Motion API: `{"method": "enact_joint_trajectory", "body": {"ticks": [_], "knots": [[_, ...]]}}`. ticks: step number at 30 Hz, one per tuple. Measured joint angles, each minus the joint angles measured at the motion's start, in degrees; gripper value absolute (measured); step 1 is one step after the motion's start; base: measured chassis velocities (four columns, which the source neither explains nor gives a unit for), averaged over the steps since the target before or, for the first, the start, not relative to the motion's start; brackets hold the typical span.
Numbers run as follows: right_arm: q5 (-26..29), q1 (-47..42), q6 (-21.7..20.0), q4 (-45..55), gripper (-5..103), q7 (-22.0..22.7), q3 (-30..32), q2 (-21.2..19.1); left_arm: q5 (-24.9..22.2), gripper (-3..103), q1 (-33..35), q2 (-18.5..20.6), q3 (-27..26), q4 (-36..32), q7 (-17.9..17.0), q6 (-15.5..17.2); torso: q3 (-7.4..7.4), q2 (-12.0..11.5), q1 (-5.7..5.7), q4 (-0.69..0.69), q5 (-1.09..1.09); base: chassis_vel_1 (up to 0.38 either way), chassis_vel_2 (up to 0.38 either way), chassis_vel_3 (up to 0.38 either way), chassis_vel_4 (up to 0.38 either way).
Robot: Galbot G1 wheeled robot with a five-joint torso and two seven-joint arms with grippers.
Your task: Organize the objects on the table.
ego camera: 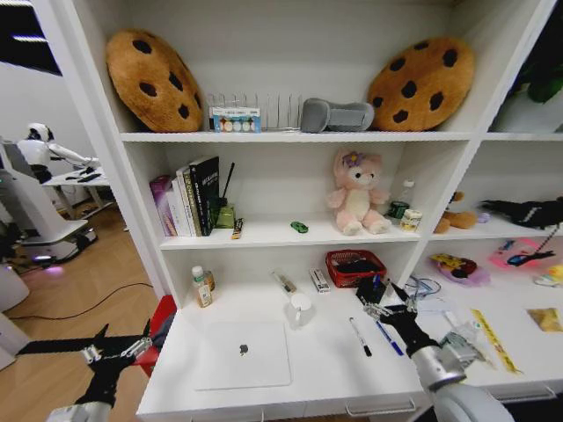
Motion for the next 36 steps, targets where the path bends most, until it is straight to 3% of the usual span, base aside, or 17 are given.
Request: {"method": "enact_joint_trajectory", "body": {"ticks": [8, 16, 26, 36], "knots": [[-0.97, 0.36, 1.38, -5.27, 100, 0.21, -0.17, 0.56, 0.82, 100, -0.23, -0.73, 1.12, 1.18, -0.02, -0.41, 0.00, 0.00, 0.00, 0.00, -0.01, 0.000, 0.000, 0.000, 0.000], [-2.25, 2.56, 0.96, -13.09, 100, 1.85, -4.63, 0.22, 0.66, 100, -0.22, 0.43, 1.36, 3.77, -0.07, -0.64, 0.00, 0.00, 0.00, 0.00, 0.01, 0.000, 0.000, 0.000, 0.000], [-0.25, 6.94, -8.66, -12.93, 100, 5.25, -9.47, -4.49, 0.63, 100, -0.79, 0.86, 2.19, 4.81, -0.06, -0.70, 0.00, 0.00, 0.00, 0.00, 0.00, 0.000, 0.000, 0.000, 0.000], [-0.18, 9.45, -10.68, -12.61, 100, 6.55, -11.62, -4.74, 0.62, 100, -0.46, 0.72, 1.84, 4.09, -0.18, -1.69, 0.00, 0.00, 0.00, 0.00, 0.00, 0.000, 0.000, 0.000, 0.000]]}}
